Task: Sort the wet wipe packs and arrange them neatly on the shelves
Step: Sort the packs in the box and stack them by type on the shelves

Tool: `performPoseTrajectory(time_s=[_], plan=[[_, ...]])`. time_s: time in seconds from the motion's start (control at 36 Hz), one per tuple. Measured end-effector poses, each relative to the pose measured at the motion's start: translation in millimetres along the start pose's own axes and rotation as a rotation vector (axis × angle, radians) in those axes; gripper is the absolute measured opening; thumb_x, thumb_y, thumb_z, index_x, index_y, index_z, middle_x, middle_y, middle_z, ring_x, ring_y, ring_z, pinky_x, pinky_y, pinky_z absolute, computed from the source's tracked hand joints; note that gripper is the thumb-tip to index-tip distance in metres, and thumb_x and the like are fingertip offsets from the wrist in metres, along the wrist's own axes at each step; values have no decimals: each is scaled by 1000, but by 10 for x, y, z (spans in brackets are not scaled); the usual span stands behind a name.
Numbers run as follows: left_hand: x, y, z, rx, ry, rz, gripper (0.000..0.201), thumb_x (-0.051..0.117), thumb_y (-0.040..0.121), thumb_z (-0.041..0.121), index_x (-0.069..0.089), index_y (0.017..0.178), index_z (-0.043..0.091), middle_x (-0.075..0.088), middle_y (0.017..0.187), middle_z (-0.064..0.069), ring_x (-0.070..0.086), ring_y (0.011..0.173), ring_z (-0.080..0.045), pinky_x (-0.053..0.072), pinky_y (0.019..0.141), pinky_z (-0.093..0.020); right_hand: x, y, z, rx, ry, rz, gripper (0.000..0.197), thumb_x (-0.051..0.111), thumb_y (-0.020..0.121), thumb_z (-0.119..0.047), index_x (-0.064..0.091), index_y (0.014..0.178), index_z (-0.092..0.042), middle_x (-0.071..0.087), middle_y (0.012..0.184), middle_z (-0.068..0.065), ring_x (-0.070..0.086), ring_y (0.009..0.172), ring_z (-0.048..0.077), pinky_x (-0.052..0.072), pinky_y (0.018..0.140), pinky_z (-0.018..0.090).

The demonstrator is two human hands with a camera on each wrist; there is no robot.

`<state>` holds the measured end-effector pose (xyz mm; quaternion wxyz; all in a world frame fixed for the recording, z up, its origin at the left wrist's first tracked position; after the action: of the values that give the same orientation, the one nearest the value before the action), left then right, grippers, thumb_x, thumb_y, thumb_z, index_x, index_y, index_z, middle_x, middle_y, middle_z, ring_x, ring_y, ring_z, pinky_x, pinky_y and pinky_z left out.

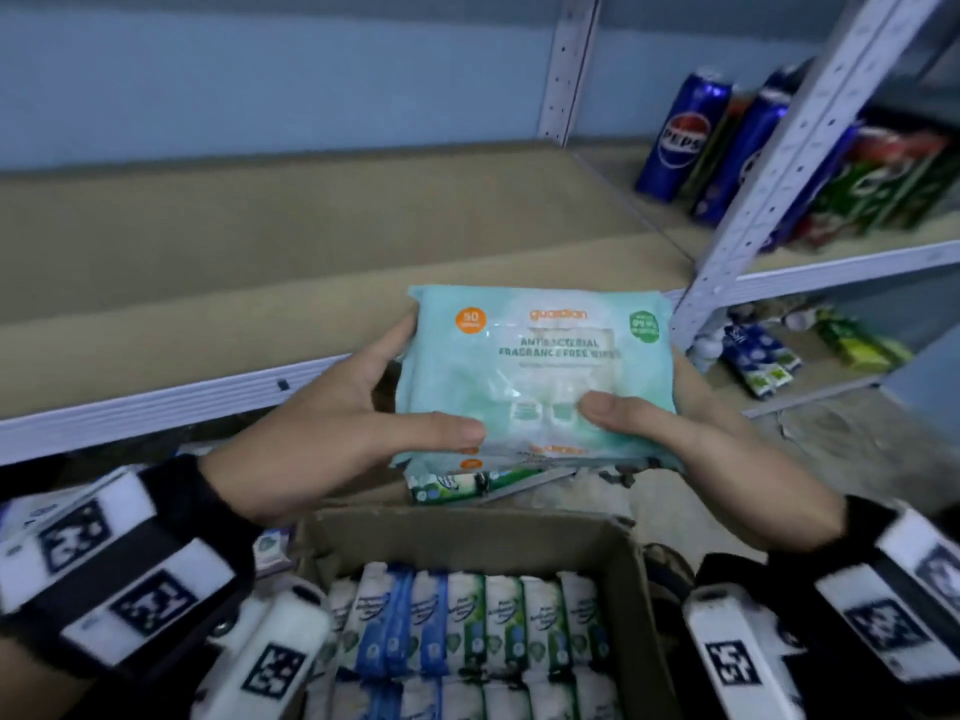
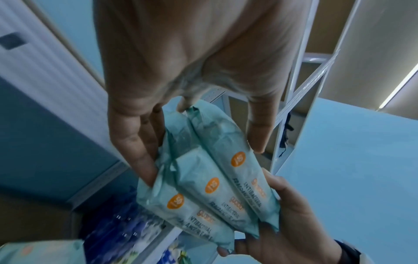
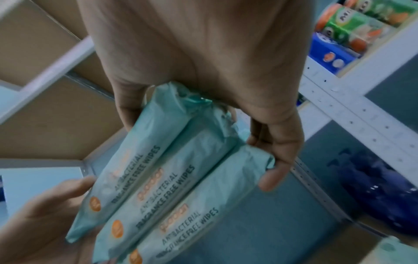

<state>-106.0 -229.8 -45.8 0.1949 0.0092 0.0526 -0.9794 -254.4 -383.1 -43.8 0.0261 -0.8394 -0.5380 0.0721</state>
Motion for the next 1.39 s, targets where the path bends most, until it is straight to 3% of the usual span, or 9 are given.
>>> performPoseTrajectory(time_s=[0.17,0.39,0.56,0.64,0.72,0.83,1.03,1.17,1.39], plan=[[-192,12,327,115,-92,85,87,81,60,28,48,139,39,68,124,5,67,111,-22,54,92,-37,-9,185,-441,-118,14,8,54,68,80,-30,53,132,-32,67,125,-9,66,112,15,46,89,34],[-646,298,479,125,-178,338,62,74,72,26,55,130,33,75,105,2,73,85,-13,56,61,-25,37,667,-421,-134,86,94,48,65,91,-43,55,134,-26,67,127,-2,64,117,22,44,104,47],[-835,525,280,35,-221,529,42,74,80,29,61,119,19,75,100,0,73,85,-16,60,65,-31,-14,973,-357,-121,25,208,37,61,90,-48,65,124,-31,68,124,-10,64,114,13,46,100,45],[-903,598,233,16,-205,566,31,71,86,17,63,116,15,75,105,-5,73,94,-23,58,85,-43,-58,1115,-307,-91,-17,226,56,64,84,-59,57,134,-34,61,133,-13,61,118,10,46,99,46],[-967,641,216,5,-171,568,31,72,85,12,63,115,14,75,103,-5,72,95,-26,56,91,-49,-40,1198,-328,-117,-29,226,29,57,95,-36,65,122,-28,71,116,-9,68,102,9,47,91,41],[-1017,649,254,6,-104,563,36,74,82,33,65,113,18,76,99,-2,73,91,-22,56,90,-48,-10,1246,-340,-116,-51,250,18,55,97,-28,70,108,-27,73,107,-11,68,99,9,48,94,43],[-1214,638,247,9,84,612,50,49,86,72,75,103,32,75,100,10,71,99,-13,50,98,-46,-179,1270,-436,-130,-200,362,49,43,89,-74,69,112,-38,73,106,-11,67,101,18,49,89,47],[-1335,611,254,74,126,792,45,65,78,64,67,78,19,66,65,13,65,70,-16,55,79,-46,-381,1282,-481,-180,-235,514,47,40,96,-63,68,101,-26,73,99,-10,68,98,12,49,96,50],[-1324,704,182,78,-71,776,30,65,90,40,62,70,19,56,61,-2,47,51,-11,35,45,-22,-375,1343,-405,-144,-123,477,36,54,96,-44,68,92,-11,74,90,5,70,91,30,54,80,48]])
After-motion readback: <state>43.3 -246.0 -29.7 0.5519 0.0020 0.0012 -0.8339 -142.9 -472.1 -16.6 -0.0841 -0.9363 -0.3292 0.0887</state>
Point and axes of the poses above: each hand's wrist, its own y-axis towards the middle knuckle, its own x-axis out of the palm, z = x × y, the point moved 7 cm from there along y, towards the middle knuckle
